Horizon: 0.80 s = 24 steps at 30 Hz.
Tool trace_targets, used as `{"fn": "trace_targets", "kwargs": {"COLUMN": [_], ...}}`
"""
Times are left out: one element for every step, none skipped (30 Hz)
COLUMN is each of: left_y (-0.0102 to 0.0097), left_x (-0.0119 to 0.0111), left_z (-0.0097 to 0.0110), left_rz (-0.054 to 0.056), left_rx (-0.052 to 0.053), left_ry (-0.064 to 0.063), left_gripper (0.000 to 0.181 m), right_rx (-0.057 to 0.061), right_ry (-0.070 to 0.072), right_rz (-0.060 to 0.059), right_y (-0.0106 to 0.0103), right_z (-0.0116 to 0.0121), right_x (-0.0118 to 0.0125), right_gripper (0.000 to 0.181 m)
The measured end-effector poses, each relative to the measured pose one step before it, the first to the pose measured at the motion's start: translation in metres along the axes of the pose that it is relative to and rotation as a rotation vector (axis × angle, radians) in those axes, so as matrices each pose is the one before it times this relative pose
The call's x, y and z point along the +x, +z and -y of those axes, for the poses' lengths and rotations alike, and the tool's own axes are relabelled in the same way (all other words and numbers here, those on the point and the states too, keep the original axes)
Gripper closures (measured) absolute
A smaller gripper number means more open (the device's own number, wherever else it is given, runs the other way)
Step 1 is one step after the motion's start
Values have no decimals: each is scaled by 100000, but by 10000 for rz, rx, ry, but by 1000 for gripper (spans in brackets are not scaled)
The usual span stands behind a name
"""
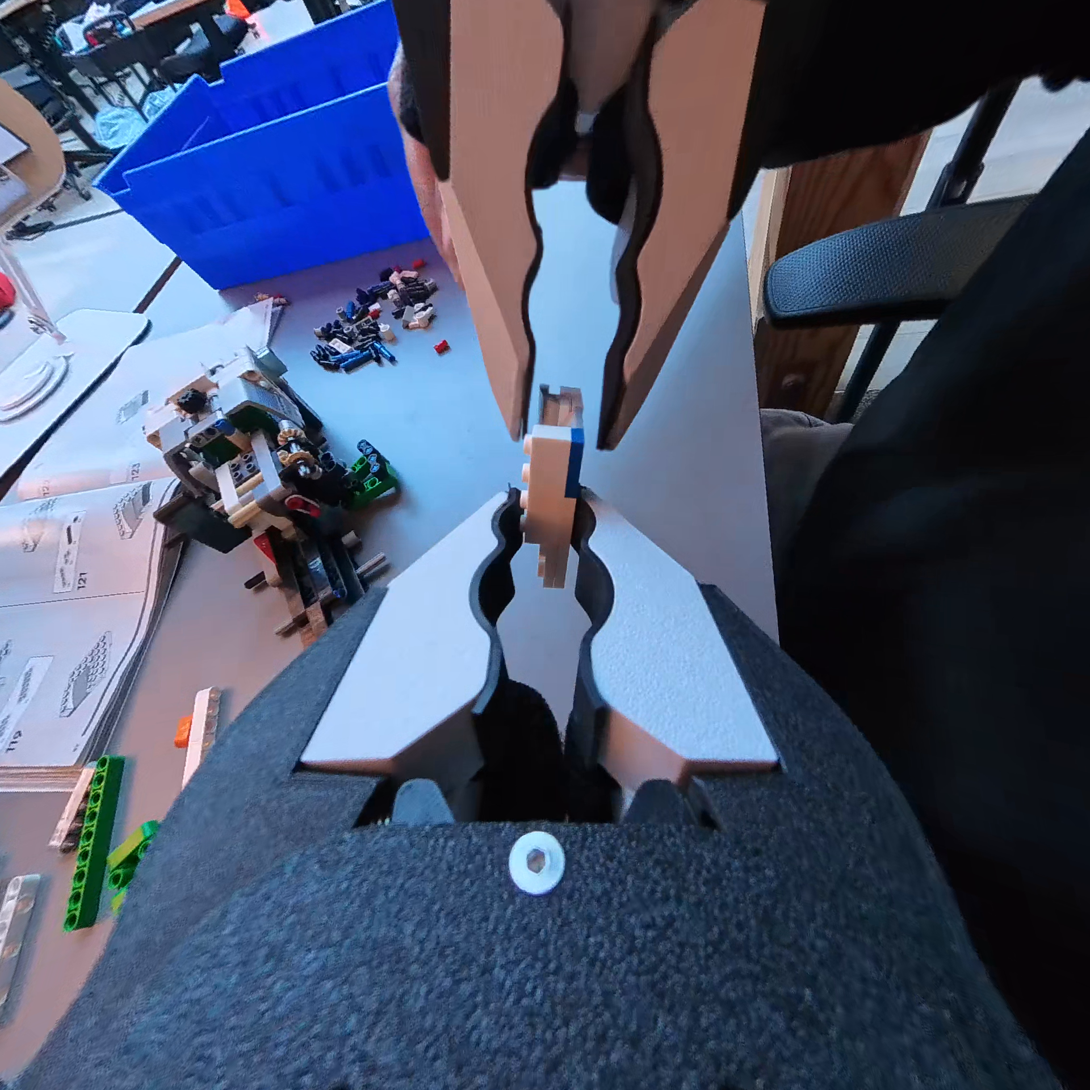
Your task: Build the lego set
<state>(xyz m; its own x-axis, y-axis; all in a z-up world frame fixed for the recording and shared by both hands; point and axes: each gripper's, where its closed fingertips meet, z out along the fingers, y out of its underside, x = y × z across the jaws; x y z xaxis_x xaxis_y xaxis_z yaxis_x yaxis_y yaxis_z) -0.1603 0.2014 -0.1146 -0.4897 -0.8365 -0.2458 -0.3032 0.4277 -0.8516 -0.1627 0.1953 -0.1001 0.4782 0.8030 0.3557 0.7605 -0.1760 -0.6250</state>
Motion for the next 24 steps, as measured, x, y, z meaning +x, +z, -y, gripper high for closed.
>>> {"fn": "trace_targets", "kwargs": {"left_y": [60,37,14,1,-34,-61,-31,-29,-13,-1,21,24,28,22,-27,-48,-54,-60,-60,-35,26,76,112,117], "left_x": [72,45,28,-70,-50,44,95,70,65,98,7,-68,-39,-117,-179,-113,-78,-192,-78,-36,-78,-7,60,126], "left_z": [51,62,10,-16,12,37,31,38,39,-1,-23,-2,-38,-42,-14,-24,-16,67,83,-35,-147,-278,-280,-172], "left_rz": [-33,-28,-19,42,24,-44,-63,-15,-19,-55,-14,31,24,78,123,54,32,112,58,41,95,70,30,-21], "left_rx": [-5,2,-27,-34,-5,-2,-20,-9,10,-1,13,33,10,3,-7,-27,-9,52,41,-43,-116,-176,-165,-84], "left_ry": [19,13,29,46,26,-22,-27,9,6,-29,-45,-34,-19,15,43,27,-10,-11,8,40,91,113,88,43], "left_gripper": [167,167,167,167,167,167,167,167,167,167,167,167,167,167,167,167,167,167,167,167,167,167,167,167], "right_rx": [-152,-51,-32,-34,9,21,-33,-53,-45,-92,-101,-40,-11,6,37,20,32,88,143,64,-32,19,126,91], "right_ry": [-240,-197,-113,-48,28,65,66,32,-151,-161,-47,-41,5,-89,-189,55,304,274,100,-4,-93,-169,-144,-96], "right_rz": [-87,-44,-72,-21,33,110,167,86,-24,-33,8,-54,15,-28,-180,-78,51,-61,-114,-191,-292,-216,-121,6], "right_y": [190,148,85,43,-5,-29,-41,-30,-43,-10,11,24,28,42,34,43,26,-30,-90,-69,-81,-117,-115,-39], "right_z": [-77,39,16,-26,29,55,16,-25,-2,-23,-36,-51,-43,-26,36,77,80,86,133,12,-92,44,279,299], "right_x": [2,-54,54,74,65,-36,-118,-72,-59,-80,-53,93,30,69,185,104,55,228,204,192,241,49,-122,-269], "right_gripper": [160,164,169,169,170,170,170,170,170,170,170,170,170,170,170,170,169,168,167,166,162,161,162,162]}}
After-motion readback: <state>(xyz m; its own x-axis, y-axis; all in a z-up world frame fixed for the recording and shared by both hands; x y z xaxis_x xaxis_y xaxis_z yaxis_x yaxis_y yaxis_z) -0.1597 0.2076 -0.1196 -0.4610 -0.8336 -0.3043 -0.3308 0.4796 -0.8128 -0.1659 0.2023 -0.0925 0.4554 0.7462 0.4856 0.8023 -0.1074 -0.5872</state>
